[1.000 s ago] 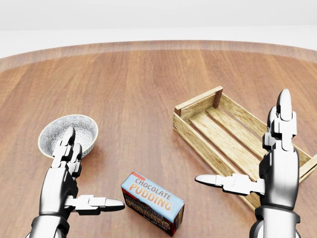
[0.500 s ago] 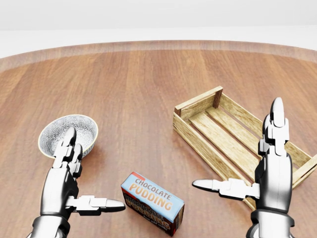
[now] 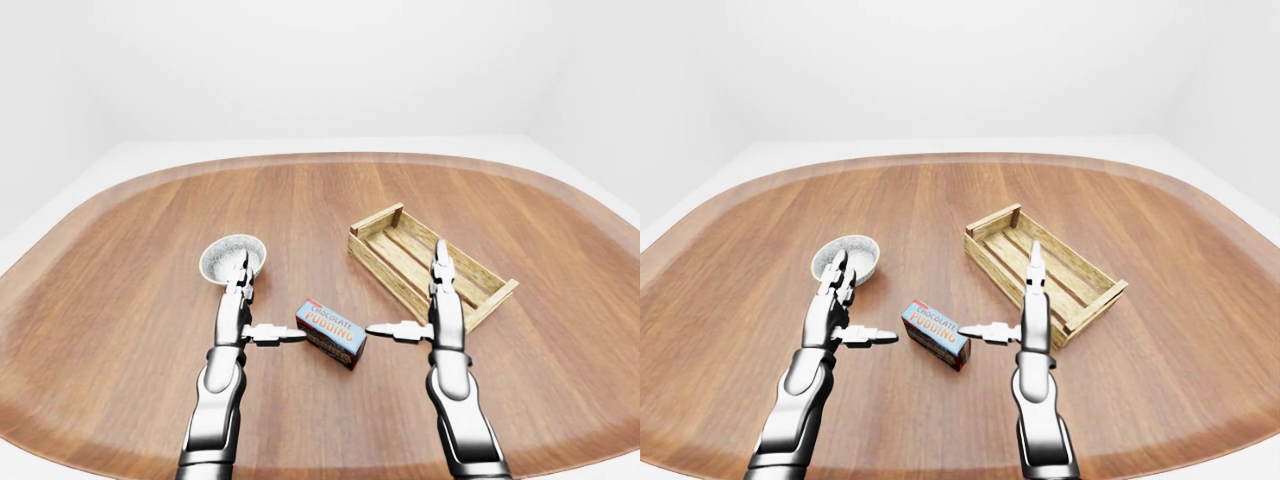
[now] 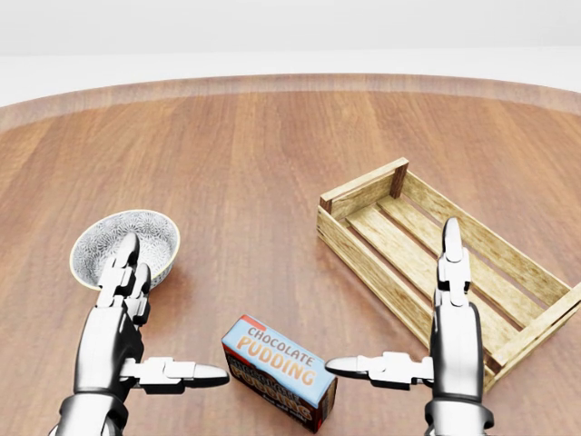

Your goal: Pick up the chocolate pudding and put it in the tray.

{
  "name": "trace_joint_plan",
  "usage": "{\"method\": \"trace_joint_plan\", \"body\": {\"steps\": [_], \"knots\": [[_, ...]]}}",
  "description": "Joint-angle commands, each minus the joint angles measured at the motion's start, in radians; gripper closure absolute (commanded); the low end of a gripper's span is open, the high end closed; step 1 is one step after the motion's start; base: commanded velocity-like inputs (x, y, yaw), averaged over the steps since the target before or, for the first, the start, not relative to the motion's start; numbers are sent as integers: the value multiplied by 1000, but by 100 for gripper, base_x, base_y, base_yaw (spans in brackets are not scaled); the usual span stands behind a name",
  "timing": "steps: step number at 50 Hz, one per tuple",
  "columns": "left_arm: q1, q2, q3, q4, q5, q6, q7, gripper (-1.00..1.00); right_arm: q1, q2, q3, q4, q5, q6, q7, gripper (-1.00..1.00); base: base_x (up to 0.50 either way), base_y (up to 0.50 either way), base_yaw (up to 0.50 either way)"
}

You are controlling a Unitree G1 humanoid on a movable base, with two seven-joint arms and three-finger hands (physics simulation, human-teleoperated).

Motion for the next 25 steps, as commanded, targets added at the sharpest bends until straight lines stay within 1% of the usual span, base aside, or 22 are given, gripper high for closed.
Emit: {"method": "trace_joint_plan", "body": {"steps": [1, 8, 19, 25], "knots": [[0, 0, 2, -5, -6, 7, 0, -100, -8, 9, 42, 93, -48, 0, -34, -100, 0, 0, 0], [0, 0, 1, -4, -4, 5, -1, -100, -5, 13, 63, 113, -64, 0, -47, -100, 0, 0, 0], [5, -1, 0, -12, -3, 7, -4, -100, 12, 25, 123, 165, -123, 0, -89, -100, 0, 0, 0], [4, 0, 1, -6, -3, 3, -5, -100, 18, 30, 150, 173, -146, 0, -104, -100, 0, 0, 0]]}}
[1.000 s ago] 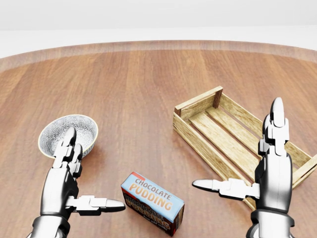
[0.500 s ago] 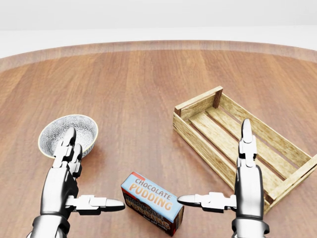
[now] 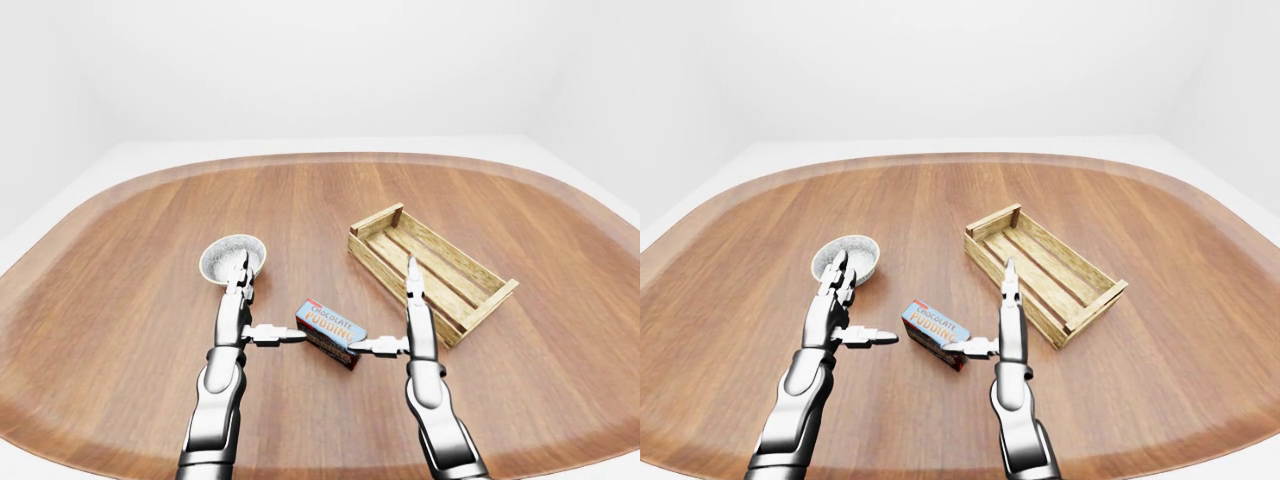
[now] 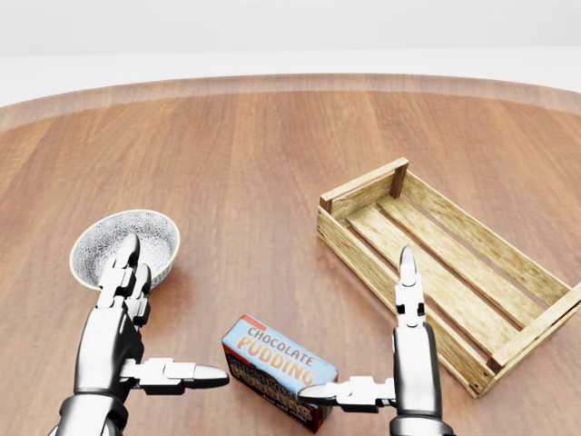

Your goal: Pick up the chocolate pudding and put it in the tray.

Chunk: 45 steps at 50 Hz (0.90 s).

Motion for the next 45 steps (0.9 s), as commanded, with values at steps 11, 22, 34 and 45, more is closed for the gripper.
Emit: {"method": "trace_joint_plan", "body": {"steps": [11, 22, 34, 45], "knots": [[5, -1, 0, -10, -3, 7, -2, -100, 12, 17, 88, 48, -67, 0, -51, -100, 0, 0, 0], [4, -2, 0, -17, -4, 16, -1, -100, 17, 19, 122, 100, -115, 0, -84, -100, 0, 0, 0], [0, -1, 1, -12, -6, 16, -1, -100, -11, 25, 116, 197, -134, 0, -107, -100, 0, 0, 0], [1, -1, 0, -7, -3, 8, -1, -100, -10, 31, 127, 237, -152, 0, -119, -100, 0, 0, 0]]}}
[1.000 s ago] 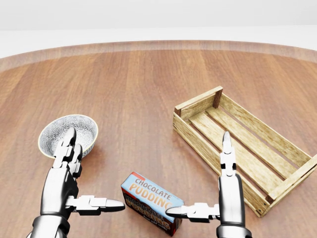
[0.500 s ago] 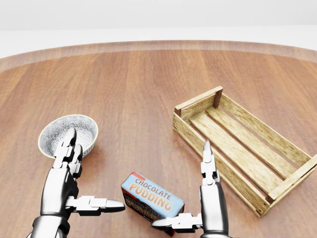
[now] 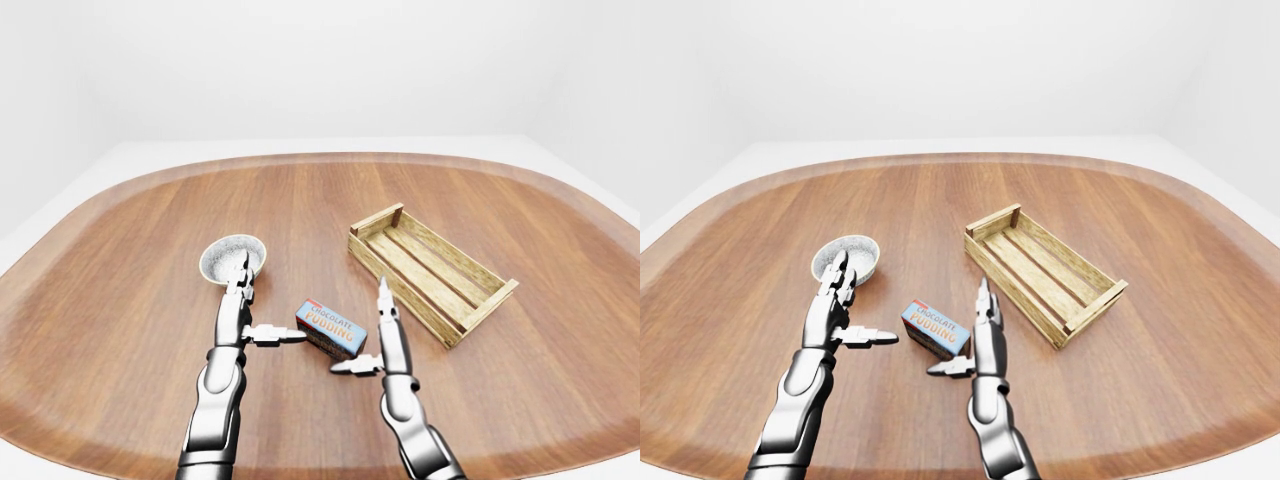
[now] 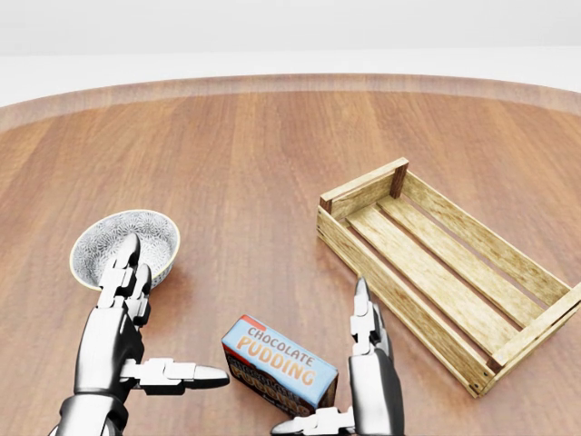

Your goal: Pick up the chocolate pudding and put it in the tray.

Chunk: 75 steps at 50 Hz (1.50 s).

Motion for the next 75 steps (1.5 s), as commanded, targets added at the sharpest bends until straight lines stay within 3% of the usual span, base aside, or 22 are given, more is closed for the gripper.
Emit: {"method": "trace_joint_plan", "body": {"steps": [1, 26, 64, 65, 66, 67, 75], "knots": [[0, -1, 0, -5, -3, 6, 0, -100, -6, 5, 8, 62, -24, 0, -20, -100, 0, 0, 0], [1, -1, 0, -10, -3, 10, -1, -100, -42, 21, 12, 174, -91, 0, -61, -100, 0, 0, 0], [1, -1, 0, -10, -3, 10, -1, -100, -220, 42, -59, 459, -155, 0, -130, -100, 0, 0, 0], [1, -1, 0, -10, -3, 10, -1, -100, -222, 41, -59, 469, -159, 0, -131, -80, 0, 0, 0], [1, -1, 0, -10, -3, 10, -1, -100, -223, 41, -60, 471, -160, 0, -131, -80, 0, 0, 0], [1, -1, 0, -10, -3, 10, -1, -100, -228, 39, -61, 487, -166, 0, -131, 100, 0, 0, 0], [3, -2, -1, -11, -3, 7, 0, -100, -231, 39, -65, 496, -180, 0, -131, 100, 0, 0, 0]]}}
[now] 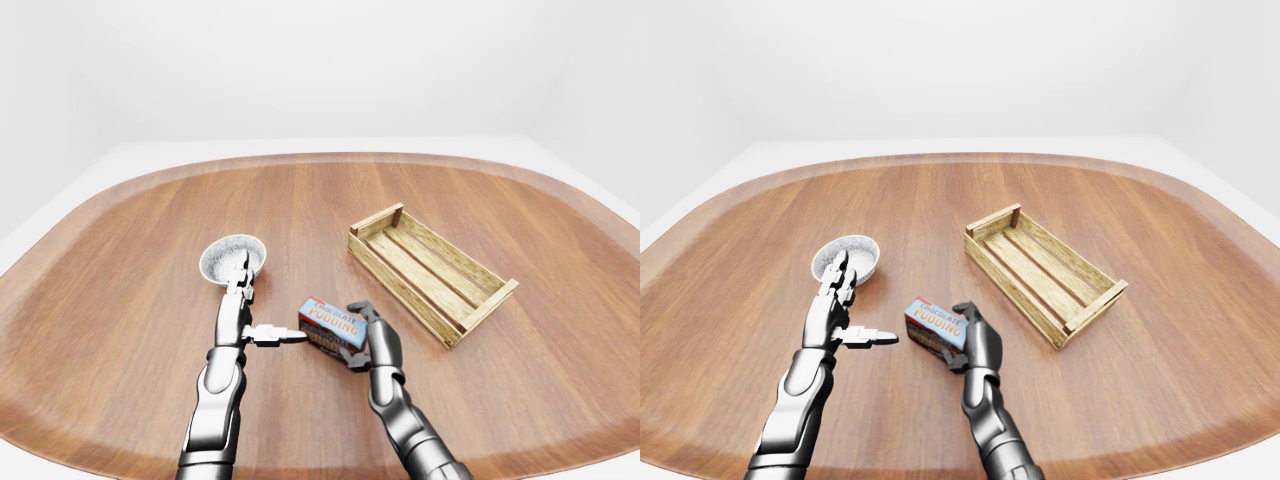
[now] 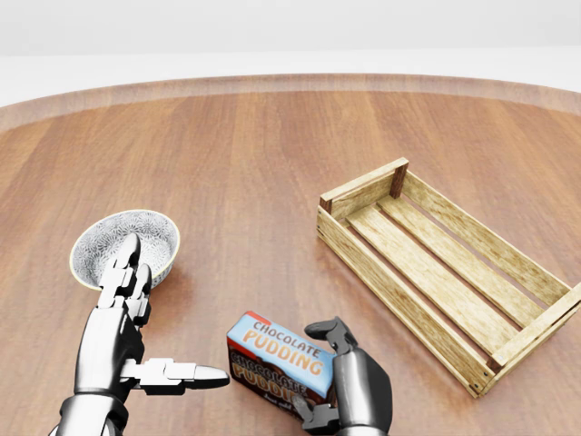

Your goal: Pick up the chocolate pudding and put it in the tray.

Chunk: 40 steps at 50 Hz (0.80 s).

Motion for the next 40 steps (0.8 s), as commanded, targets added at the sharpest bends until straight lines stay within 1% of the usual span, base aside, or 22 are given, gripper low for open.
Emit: {"method": "trace_joint_plan", "body": {"steps": [1, 6, 10, 16, 17, 20, 22, 27, 32, 40], "knots": [[3, -1, 0, -8, -4, 5, 1, -100, -11, 1, -1, 48, -15, 0, 0, 100, 0, 0, 0], [5, -1, -1, -12, -3, 7, -2, -100, -28, 1, -4, 87, -21, 0, 0, 100, 0, 0, 0], [4, -2, -1, -14, -3, 10, -1, -100, -16, 1, -7, 52, -7, 0, 0, 100, 0, 0, 0], [3, -1, 0, -10, -4, 8, -2, -100, 22, 3, -2, -27, 20, 0, 14, 100, 0, 0, 0], [5, -1, -1, -15, -4, 11, -2, -100, 41, 5, 3, -65, 31, 0, 31, 100, 0, 0, 0], [4, -1, 0, -12, -4, 9, -3, -100, 98, 8, 23, -197, 70, 0, 87, 100, 0, 0, 0], [4, -1, 0, -15, -4, 13, -3, -100, 118, 5, 35, -247, 87, 0, 104, 100, 0, 0, 0], [4, -1, 0, -14, -5, 12, -2, -100, 185, -2, 75, -426, 125, 0, 154, 100, 0, 0, 0], [1, 0, 2, -15, -6, 17, -2, -100, 219, -16, 112, -537, 143, 0, 168, 100, 0, 0, 0], [-1, -1, 2, -5, -6, 9, 0, -100, 249, -40, 133, -648, 177, 0, 182, 100, 0, 0, 0]]}}
